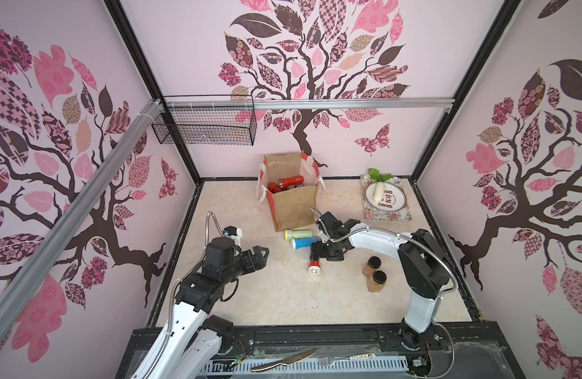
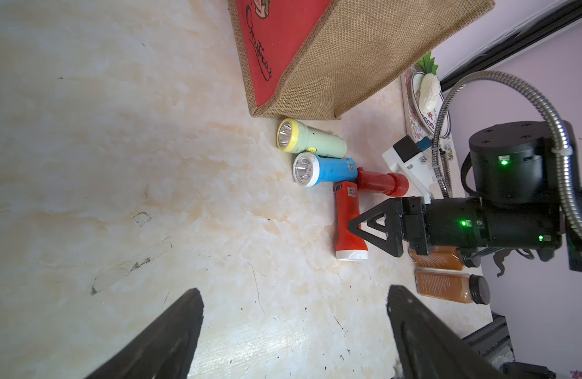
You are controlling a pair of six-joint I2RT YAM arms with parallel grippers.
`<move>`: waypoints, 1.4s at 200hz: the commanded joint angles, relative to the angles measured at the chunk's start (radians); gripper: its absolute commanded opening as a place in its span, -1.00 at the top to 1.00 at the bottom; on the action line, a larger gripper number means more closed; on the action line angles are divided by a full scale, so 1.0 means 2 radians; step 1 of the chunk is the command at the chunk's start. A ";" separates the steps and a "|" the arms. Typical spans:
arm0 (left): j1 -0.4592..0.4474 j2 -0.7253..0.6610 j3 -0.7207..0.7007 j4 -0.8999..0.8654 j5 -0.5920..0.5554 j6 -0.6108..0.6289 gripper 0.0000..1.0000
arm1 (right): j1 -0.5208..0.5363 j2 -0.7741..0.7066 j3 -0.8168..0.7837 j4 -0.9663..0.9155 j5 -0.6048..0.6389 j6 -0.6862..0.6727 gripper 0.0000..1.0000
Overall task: Put the flashlights into the tote bags
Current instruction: Pick up the flashlight from the center of the board.
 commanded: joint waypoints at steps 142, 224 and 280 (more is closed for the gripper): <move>0.001 -0.014 -0.032 0.021 -0.009 -0.008 -0.81 | 0.008 0.055 0.003 0.003 0.081 -0.044 -0.08; 0.001 -0.007 -0.041 0.043 -0.008 -0.020 -0.81 | 0.009 0.016 -0.052 0.009 0.104 -0.110 0.56; 0.000 -0.003 -0.042 0.052 0.002 -0.016 -0.81 | 0.008 -0.084 -0.092 0.029 0.091 -0.173 1.00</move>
